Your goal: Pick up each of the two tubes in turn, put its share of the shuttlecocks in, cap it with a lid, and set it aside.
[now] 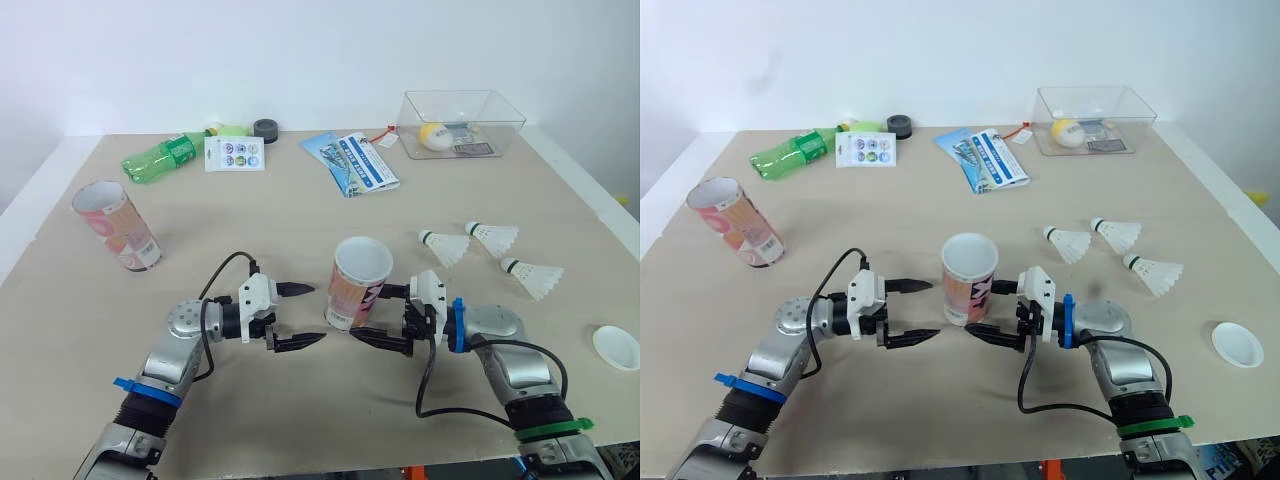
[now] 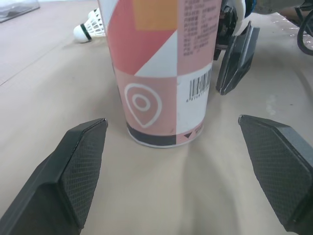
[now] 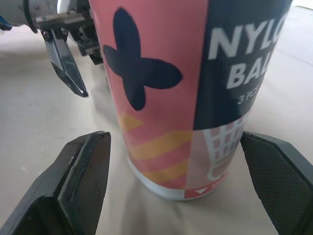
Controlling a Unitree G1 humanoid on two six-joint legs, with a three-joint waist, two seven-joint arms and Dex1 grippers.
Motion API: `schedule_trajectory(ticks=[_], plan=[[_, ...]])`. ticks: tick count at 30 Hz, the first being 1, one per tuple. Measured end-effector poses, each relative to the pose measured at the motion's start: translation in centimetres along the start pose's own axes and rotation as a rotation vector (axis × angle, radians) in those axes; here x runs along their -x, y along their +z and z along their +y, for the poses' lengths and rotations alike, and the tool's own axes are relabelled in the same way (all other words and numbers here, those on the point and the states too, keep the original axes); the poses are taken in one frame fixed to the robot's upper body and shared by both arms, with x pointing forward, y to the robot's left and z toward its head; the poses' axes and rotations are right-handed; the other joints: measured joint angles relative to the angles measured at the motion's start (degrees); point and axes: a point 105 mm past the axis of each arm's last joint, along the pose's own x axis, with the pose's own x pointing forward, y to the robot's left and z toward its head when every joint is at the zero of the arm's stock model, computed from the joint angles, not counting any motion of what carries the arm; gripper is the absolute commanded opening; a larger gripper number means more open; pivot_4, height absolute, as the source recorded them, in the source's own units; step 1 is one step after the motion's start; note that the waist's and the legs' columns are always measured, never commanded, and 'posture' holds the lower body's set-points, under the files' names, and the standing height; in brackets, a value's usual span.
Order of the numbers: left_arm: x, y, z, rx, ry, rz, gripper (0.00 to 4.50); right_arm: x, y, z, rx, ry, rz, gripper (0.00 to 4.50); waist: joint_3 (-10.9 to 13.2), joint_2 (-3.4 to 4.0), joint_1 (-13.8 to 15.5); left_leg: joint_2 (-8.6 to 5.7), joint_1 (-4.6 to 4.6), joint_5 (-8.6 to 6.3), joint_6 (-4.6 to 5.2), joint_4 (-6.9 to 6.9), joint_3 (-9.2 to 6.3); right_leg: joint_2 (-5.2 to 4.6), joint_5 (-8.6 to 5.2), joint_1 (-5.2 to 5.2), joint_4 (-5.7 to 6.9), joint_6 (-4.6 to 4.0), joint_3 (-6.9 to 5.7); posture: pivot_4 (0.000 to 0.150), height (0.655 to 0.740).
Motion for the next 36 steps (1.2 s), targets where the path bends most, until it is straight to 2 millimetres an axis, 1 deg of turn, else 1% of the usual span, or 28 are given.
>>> schedule_trajectory(ticks=[4,7,13,16,19,26,31,36], plan=[[1.0,0.2,-0.1,0.007,0.03,0.011,4.45,-0.5,-0.4,0.3,-0.008,0.019,-0.001,4.5,0.0,0.0,0.0,0.18,0.07,0.01,-0.02,0.0,0.04,0.16,0.04,0.02,0.0,-0.09,0.02,0.15,0.74],[1.1,0.2,-0.4,0.017,0.038,0.011,4.45,-1.4,-0.5,0.6,-0.007,0.05,-0.005,4.5,0.0,0.0,0.0,0.29,0.08,0.01,-0.02,0.0,0.03,0.34,0.07,0.01,0.02,-0.22,0.02,0.15,0.74],[1.1,0.5,-0.3,0.011,0.056,0.009,4.45,-2.3,-0.6,0.3,0.03,0.092,0.011,4.5,0.0,0.0,0.0,0.28,0.2,0.02,-0.03,0.0,0.04,0.46,-0.02,-0.03,0.29,-0.44,0.02,0.15,0.74],[1.1,0.5,-0.3,0.011,0.059,0.008,4.45,-2.7,-0.5,0.0,0.048,0.11,0.012,4.5,0.0,0.0,0.0,0.3,0.23,0.04,-0.06,0.0,0.03,0.51,-0.05,-0.04,0.41,-0.49,0.02,0.15,0.74],[1.1,0.4,-0.6,0.013,0.056,0.012,4.45,-3.3,-0.3,0.3,0.057,0.153,0.011,4.5,0.0,0.0,0.0,0.32,0.28,0.04,-0.06,0.0,0.02,0.53,-0.1,-0.05,0.49,-0.58,0.02,0.15,0.74],[2.3,-0.9,-1.6,0.028,0.042,0.049,4.45,-4.2,0.1,0.4,0.055,0.215,-0.003,4.5,0.0,0.0,-0.1,0.42,0.34,0.04,-0.07,0.0,0.01,0.59,-0.12,-0.06,0.59,-0.69,0.0,0.15,0.74],[2.5,-0.7,-1.7,-0.007,0.032,0.049,4.45,-5.3,0.2,0.5,0.05,0.242,-0.015,4.5,0.0,0.0,-0.1,0.44,0.35,0.08,-0.12,0.0,0.02,0.6,-0.1,-0.07,0.6,-0.74,-0.01,0.15,0.74],[2.5,-0.5,-1.6,-0.024,0.026,0.043,4.45,-5.7,0.4,0.6,0.056,0.262,-0.024,4.5,0.0,0.0,-0.1,0.44,0.35,0.08,-0.13,0.0,0.03,0.6,-0.1,-0.07,0.6,-0.74,0.0,0.15,0.74]])
